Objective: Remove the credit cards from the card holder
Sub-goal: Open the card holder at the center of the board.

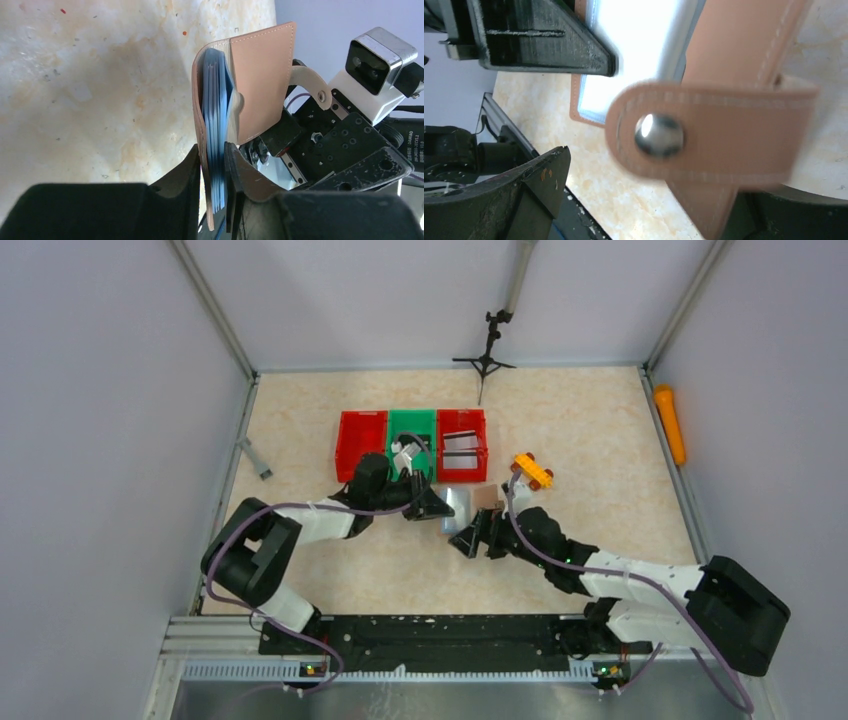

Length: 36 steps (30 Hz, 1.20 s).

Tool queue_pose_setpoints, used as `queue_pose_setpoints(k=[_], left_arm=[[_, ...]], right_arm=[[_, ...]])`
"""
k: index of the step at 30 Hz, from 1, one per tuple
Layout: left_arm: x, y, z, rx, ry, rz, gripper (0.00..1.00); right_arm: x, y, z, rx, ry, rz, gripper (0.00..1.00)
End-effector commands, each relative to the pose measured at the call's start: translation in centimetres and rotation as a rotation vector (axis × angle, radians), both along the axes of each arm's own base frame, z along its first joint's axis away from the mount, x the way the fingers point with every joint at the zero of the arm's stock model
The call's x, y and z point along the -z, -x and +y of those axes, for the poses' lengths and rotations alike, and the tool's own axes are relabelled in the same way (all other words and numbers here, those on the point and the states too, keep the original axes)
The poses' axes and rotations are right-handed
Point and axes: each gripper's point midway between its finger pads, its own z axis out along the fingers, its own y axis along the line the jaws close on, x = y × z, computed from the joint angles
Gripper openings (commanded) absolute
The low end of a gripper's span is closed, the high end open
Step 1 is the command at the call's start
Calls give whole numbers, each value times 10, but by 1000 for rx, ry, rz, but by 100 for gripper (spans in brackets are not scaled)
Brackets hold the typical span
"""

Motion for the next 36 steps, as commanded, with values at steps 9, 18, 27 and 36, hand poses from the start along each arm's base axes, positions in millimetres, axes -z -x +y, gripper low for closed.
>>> queue_pose_setpoints(k=[9,18,27,36], left_arm=[[-2,17,-19,162,13,-101,16],[-4,25,-21,201,64,-155,22],[-5,31,-21,228,76,-137,27],[-2,33,-23,252,88,-109,35]], right_arm=[[-23,-25,5,98,-51,-103,93],[-8,-20,10,70,-36,-83,93],[11,-19,10,77,11,-57,76],[17,-24,6,112,45,-45,61]])
